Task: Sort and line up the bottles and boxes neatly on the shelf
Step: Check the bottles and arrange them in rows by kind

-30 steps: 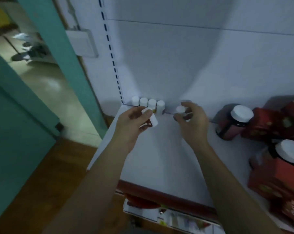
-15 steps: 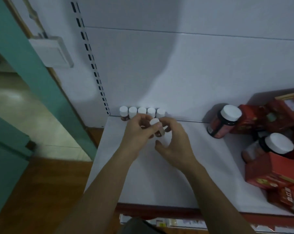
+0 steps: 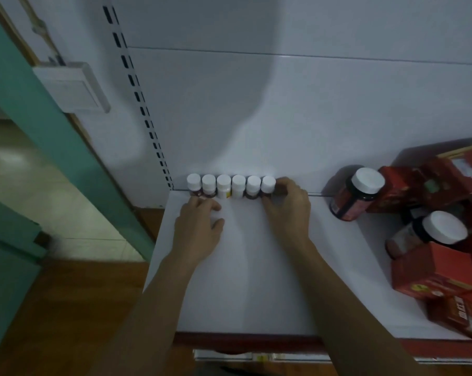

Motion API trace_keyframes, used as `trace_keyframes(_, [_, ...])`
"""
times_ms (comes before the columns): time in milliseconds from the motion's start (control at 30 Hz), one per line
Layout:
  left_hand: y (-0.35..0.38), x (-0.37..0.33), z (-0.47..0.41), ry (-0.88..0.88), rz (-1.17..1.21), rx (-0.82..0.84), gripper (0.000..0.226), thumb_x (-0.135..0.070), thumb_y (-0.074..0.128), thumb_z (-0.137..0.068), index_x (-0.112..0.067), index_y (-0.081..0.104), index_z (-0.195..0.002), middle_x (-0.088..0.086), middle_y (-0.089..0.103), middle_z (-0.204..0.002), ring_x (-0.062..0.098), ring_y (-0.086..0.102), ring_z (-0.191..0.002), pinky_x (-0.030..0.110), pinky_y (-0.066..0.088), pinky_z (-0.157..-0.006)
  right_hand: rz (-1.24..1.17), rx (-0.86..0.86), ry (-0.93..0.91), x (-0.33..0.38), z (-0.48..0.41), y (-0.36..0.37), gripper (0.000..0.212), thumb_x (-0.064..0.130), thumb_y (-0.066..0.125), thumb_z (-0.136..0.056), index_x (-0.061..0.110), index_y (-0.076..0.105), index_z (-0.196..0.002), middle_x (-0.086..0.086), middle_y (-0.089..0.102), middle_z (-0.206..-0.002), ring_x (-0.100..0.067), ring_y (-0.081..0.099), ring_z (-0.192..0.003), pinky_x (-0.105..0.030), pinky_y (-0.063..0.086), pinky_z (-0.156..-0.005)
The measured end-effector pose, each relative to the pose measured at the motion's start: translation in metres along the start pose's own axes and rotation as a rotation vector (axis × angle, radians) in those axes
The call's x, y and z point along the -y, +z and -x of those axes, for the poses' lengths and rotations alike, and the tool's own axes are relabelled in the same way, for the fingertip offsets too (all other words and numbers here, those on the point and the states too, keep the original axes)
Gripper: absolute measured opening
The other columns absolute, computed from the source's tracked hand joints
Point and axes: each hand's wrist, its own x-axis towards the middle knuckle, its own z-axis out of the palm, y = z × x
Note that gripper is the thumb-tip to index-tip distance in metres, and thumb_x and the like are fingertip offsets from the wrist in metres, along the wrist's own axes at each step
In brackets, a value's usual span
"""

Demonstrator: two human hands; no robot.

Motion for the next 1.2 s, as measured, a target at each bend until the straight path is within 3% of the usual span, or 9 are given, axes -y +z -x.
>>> trace_keyframes(133, [0.003,-0.001,0.0,0.001,-0.086,-0.009,0.031,-0.029,0.066,-0.095,-0.023,0.06,-0.125,0.002,0.05,-0.128,0.025,0.049,-0.117,0.042,0.048,-0.091,-0.013,0.021,0.08,0.001,-0.001,0.0,0.031,0.027,0.076,-0.079,0.032,0.059,-0.104,0.012,0.069,-0.097,-0.017,0.064,-0.098,-0.032,0.049,-0.084])
trace_keyframes(267, [0.003,-0.008,0.001,-0.031,-0.134,-0.01,0.033,-0.03,0.062,-0.097,-0.024,0.057,-0.13,0.004,0.047,-0.131,0.027,0.046,-0.119,0.043,0.045,-0.092,-0.038,0.107,0.093,0.001,0.002,-0.007,0.049,0.013,0.073,-0.073,0.023,0.058,-0.119,0.008,0.064,-0.111,-0.015,0.061,-0.107,-0.031,0.049,-0.096])
trace_keyframes(400, [-0.004,-0.027,0.018,-0.107,-0.117,0.075,0.038,-0.032,0.066,-0.096,-0.026,0.056,-0.132,0.006,0.048,-0.132,0.028,0.046,-0.123,0.041,0.044,-0.097,0.019,0.39,0.164,0.01,0.018,-0.06,0.059,0.018,0.072,-0.087,0.017,0.047,-0.14,-0.001,0.055,-0.129,-0.018,0.054,-0.118,-0.023,0.039,-0.094])
trace_keyframes(533, [-0.02,-0.086,0.041,0.003,0.084,0.045,0.035,-0.024,0.073,-0.092,-0.022,0.062,-0.125,-0.002,0.062,-0.113,0.018,0.059,-0.1,0.028,0.042,-0.084,0.392,0.684,-0.049,0.022,0.035,-0.157,0.051,0.038,0.064,-0.094,0.026,0.05,-0.141,-0.003,0.055,-0.134,-0.023,0.053,-0.123,-0.036,0.046,-0.099])
trace_keyframes(667, [-0.011,-0.188,0.073,0.149,0.081,-0.077,0.04,-0.029,0.074,-0.09,-0.022,0.061,-0.127,0.0,0.063,-0.115,0.017,0.061,-0.102,0.029,0.043,-0.086,0.4,0.507,-0.268,0.011,0.043,-0.282,0.042,0.03,0.062,-0.094,0.021,0.056,-0.135,-0.003,0.06,-0.127,-0.024,0.055,-0.119,-0.04,0.046,-0.1])
trace_keyframes(800, [0.013,-0.279,0.104,0.149,0.019,-0.04,0.057,-0.05,0.07,-0.087,-0.025,0.056,-0.136,0.005,0.061,-0.128,0.028,0.06,-0.116,0.042,0.049,-0.095,0.462,0.386,-0.374,-0.022,0.053,-0.373,0.047,0.031,0.06,-0.088,0.02,0.059,-0.134,-0.003,0.059,-0.127,-0.027,0.05,-0.123,-0.045,0.043,-0.104])
trace_keyframes(967, [0.081,-0.441,0.141,0.407,0.081,0.002,0.065,-0.068,0.064,-0.078,-0.03,0.06,-0.131,0.002,0.066,-0.127,0.028,0.062,-0.117,0.05,0.05,-0.101,0.651,0.23,-0.152,-0.12,0.087,-0.512,0.047,0.04,0.052,-0.095,0.024,0.053,-0.139,-0.003,0.05,-0.139,-0.027,0.037,-0.136,-0.051,0.038,-0.108])
trace_keyframes(1067, [0.137,-0.532,0.161,0.577,0.117,0.097,0.059,-0.063,0.064,-0.083,-0.033,0.057,-0.133,0.002,0.06,-0.128,0.028,0.057,-0.12,0.05,0.047,-0.103,0.694,0.156,0.025,-0.175,0.117,-0.594,0.048,0.041,0.056,-0.099,0.029,0.045,-0.145,0.0,0.041,-0.149,-0.023,0.029,-0.142,-0.048,0.035,-0.113])
trace_keyframes(1200, [0.222,-0.638,0.186,0.721,0.042,0.244,0.061,-0.064,0.065,-0.083,-0.032,0.056,-0.134,0.007,0.056,-0.136,0.033,0.053,-0.125,0.055,0.045,-0.103,0.697,0.043,0.241,-0.242,0.144,-0.685,0.048,0.039,0.056,-0.099,0.029,0.046,-0.144,-0.001,0.043,-0.146,-0.026,0.035,-0.138,-0.05,0.038,-0.111])
